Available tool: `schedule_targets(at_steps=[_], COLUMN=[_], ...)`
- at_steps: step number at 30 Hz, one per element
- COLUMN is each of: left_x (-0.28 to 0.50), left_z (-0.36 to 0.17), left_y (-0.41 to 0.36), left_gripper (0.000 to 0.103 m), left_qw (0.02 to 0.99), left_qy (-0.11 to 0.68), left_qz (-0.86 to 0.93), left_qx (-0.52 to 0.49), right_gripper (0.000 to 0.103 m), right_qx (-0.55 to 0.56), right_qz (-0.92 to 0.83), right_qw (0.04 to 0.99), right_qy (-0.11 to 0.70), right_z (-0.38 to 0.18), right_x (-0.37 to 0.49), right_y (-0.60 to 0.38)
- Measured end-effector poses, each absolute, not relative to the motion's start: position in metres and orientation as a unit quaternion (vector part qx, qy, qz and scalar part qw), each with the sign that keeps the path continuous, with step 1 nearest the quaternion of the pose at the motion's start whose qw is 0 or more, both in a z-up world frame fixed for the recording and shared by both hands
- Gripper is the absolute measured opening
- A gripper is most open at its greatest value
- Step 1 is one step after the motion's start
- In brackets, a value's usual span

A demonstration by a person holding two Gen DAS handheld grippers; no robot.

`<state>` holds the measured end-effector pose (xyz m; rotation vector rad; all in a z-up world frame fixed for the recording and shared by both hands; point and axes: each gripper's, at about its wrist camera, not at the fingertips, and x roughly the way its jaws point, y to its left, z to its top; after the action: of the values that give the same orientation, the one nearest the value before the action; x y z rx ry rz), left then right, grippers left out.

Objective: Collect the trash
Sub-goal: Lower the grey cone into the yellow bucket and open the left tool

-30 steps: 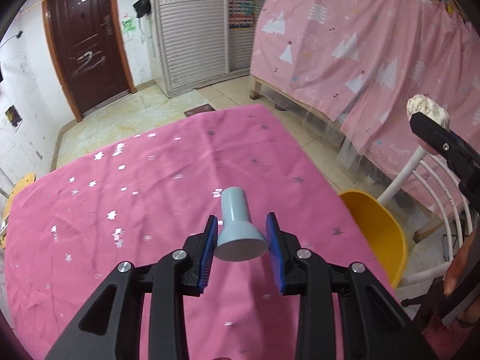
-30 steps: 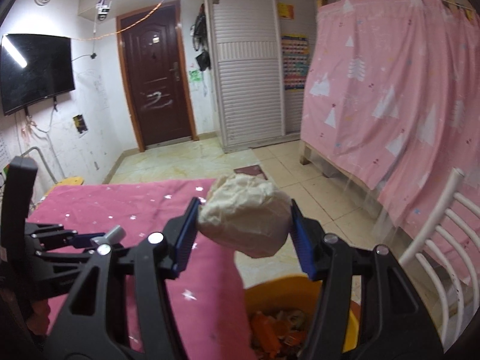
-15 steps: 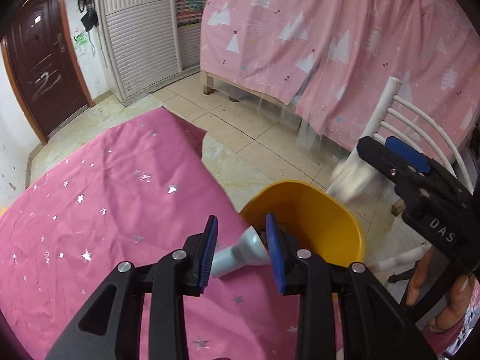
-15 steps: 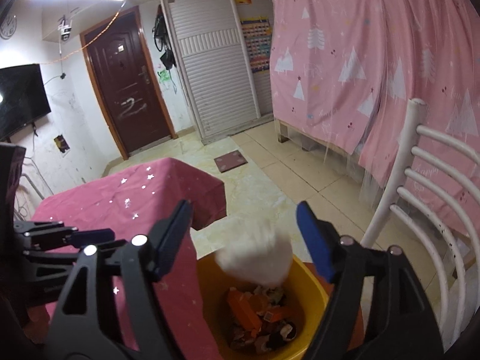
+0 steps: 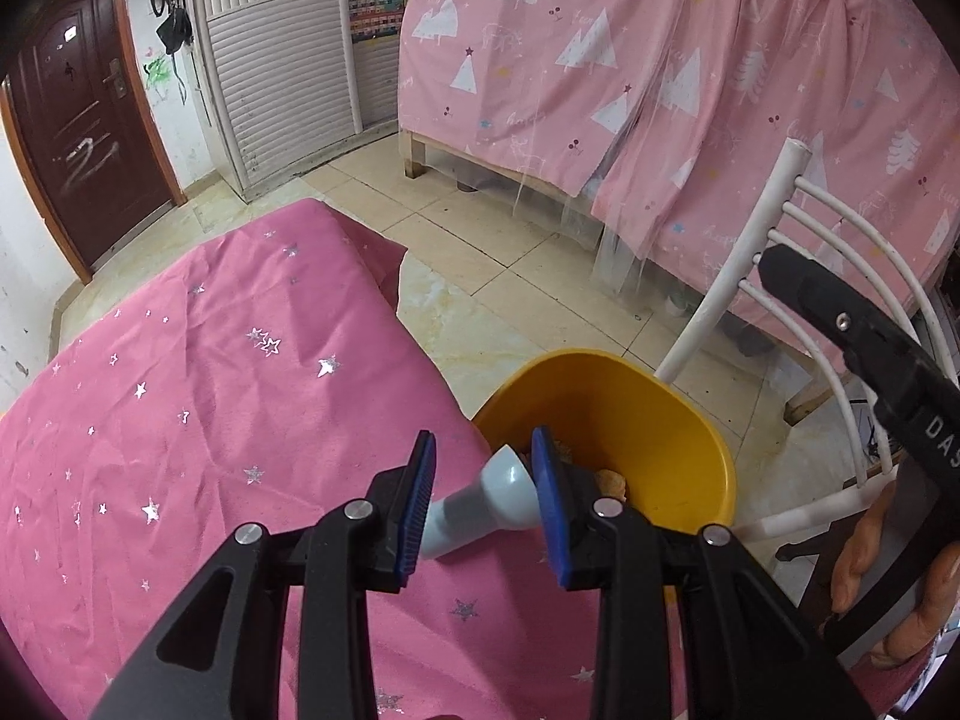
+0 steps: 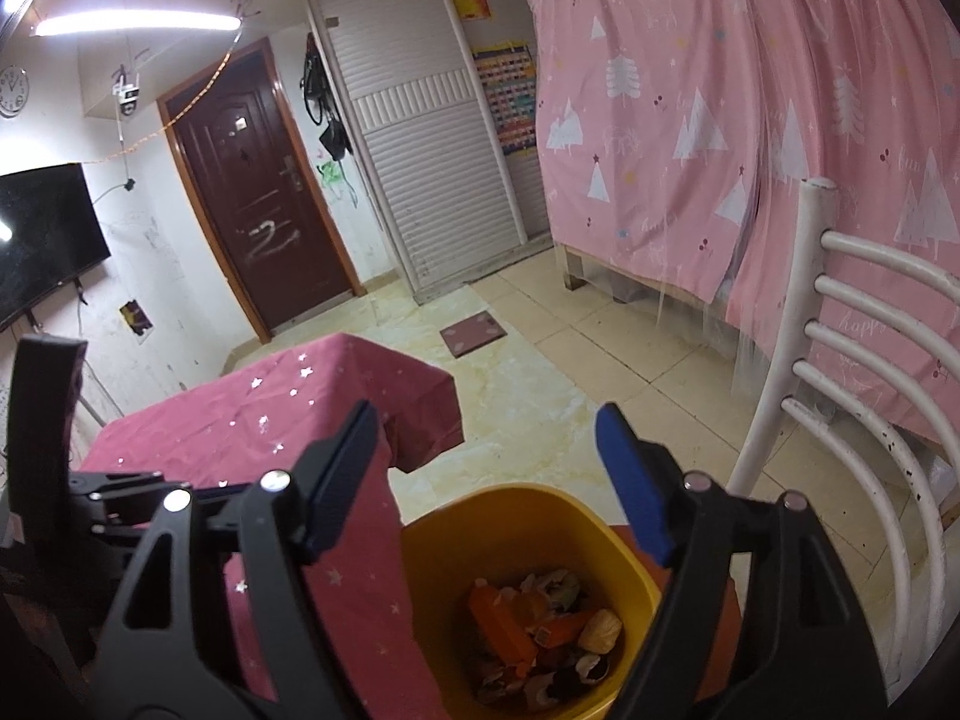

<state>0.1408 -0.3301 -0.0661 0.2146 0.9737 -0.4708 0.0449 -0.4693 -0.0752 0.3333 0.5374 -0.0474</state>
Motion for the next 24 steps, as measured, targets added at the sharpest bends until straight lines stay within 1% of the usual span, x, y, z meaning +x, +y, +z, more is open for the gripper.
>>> schedule_targets(at_steps=[12, 14, 18, 19, 22, 24], left_x=[0.13, 0.129, 0.126, 0.124, 0.122, 0.122], left_z=[-0.076, -0.075, -0.075, -0.075, -0.074, -0.072], left_y=[-0.342, -0.343, -0.347, -0.347, -0.347, -0.345], left_gripper=[0.025, 0.02, 0.019, 0.019, 0.019, 0.019], left_qw=[0.84, 0.842, 0.844, 0.845, 0.845, 0.846], left_qy=[0.473, 0.47, 0.462, 0.46, 0.457, 0.455], left_qz=[-0.232, -0.232, -0.234, -0.234, -0.237, -0.237], left_qx=[0.128, 0.131, 0.141, 0.144, 0.145, 0.142], right_gripper=[0.072, 0.073, 0.073, 0.074, 0.08, 0.08], right_qx=[0.16, 0.162, 0.163, 0.163, 0.165, 0.165], right_qz=[-0.013, -0.012, -0.012, -0.011, -0.011, -0.01], right_qw=[0.949, 0.948, 0.948, 0.948, 0.949, 0.949], right_qy=[0.272, 0.273, 0.273, 0.273, 0.269, 0.269], right_z=[-0.079, -0.08, -0.08, -0.08, -0.081, -0.082], right_x=[0.05, 0.051, 0.051, 0.051, 0.051, 0.051], right_y=[-0.462, -0.462, -0.462, -0.462, -0.461, -0.46])
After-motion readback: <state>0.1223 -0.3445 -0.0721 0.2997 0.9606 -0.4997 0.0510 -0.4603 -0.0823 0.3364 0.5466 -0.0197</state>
